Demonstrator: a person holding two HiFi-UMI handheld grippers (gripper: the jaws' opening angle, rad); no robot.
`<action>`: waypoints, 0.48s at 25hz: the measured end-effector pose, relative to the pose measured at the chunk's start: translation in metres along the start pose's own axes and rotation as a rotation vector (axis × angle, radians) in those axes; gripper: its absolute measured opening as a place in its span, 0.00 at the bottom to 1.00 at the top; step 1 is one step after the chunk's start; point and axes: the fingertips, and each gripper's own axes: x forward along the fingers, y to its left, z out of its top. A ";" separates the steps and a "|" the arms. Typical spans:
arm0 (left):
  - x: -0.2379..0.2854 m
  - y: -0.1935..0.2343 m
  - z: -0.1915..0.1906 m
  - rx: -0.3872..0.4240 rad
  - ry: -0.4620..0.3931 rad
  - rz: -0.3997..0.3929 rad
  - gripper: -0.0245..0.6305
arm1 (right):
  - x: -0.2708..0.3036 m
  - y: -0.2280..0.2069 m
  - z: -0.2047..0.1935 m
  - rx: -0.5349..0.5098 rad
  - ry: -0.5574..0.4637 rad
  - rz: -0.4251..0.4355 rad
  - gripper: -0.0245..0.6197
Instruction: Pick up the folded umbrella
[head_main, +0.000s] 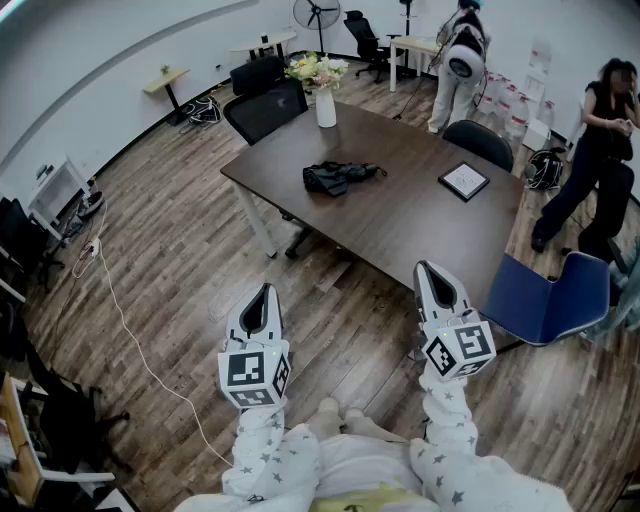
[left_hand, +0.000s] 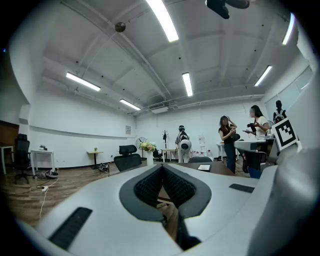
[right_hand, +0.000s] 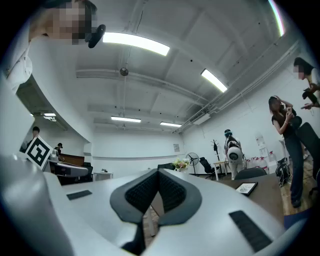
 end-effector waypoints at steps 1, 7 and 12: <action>0.000 0.001 -0.001 0.002 0.002 0.002 0.07 | 0.000 0.000 -0.001 0.000 0.001 0.000 0.07; 0.000 0.005 -0.002 0.002 0.005 0.016 0.07 | -0.003 -0.005 -0.003 0.003 0.004 -0.003 0.07; -0.001 -0.001 -0.004 0.007 0.007 0.009 0.07 | -0.005 -0.008 -0.003 0.024 -0.011 -0.003 0.07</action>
